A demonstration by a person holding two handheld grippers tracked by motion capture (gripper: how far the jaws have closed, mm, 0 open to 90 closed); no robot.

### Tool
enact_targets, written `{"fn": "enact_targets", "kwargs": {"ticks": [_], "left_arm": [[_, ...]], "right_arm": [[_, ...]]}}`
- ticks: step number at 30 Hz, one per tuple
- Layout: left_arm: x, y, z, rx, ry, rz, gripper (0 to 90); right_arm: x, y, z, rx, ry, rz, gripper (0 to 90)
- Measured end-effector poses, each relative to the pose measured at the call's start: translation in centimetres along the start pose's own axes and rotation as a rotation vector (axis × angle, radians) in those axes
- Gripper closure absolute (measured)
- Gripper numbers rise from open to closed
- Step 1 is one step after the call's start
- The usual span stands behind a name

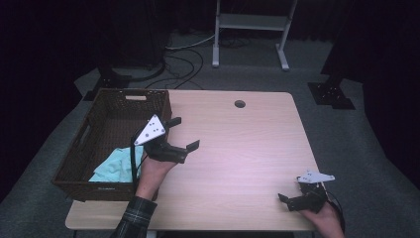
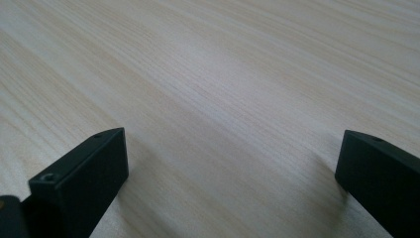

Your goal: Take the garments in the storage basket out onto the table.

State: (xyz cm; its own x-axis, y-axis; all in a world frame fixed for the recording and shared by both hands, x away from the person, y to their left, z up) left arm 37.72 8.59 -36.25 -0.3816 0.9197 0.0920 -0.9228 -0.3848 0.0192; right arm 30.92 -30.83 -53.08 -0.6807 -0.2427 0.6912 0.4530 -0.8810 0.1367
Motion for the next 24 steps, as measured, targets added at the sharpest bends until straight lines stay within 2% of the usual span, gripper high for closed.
{"fn": "enact_targets", "kwargs": {"ticks": [11, 24], "left_arm": [[0.1, -0.9, 0.2, -0.005, -0.003, -0.021, 0.0], [0.6, -1.9, 0.2, 0.019, 0.015, -0.024, 0.0]], "right_arm": [[0.0, -0.1, 0.0, -0.005, -0.001, -0.006, 0.0], [-0.3, -0.1, 0.3, -0.033, -0.008, -0.033, 0.0]]}}
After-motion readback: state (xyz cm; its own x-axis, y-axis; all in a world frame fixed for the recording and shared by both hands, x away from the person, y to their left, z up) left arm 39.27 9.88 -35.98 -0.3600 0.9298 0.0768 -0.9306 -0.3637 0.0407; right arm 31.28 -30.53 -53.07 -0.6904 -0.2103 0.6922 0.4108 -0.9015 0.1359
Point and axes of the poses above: each handheld gripper's, and its own axes: x roughly backward along the jaws, z roughly out of its top, y roughly to its right, the point moved 6 cm from there along -x, roughly forward along the jaws, and after that the axes turned 12 degrees about -z, right-handed, at the moved point
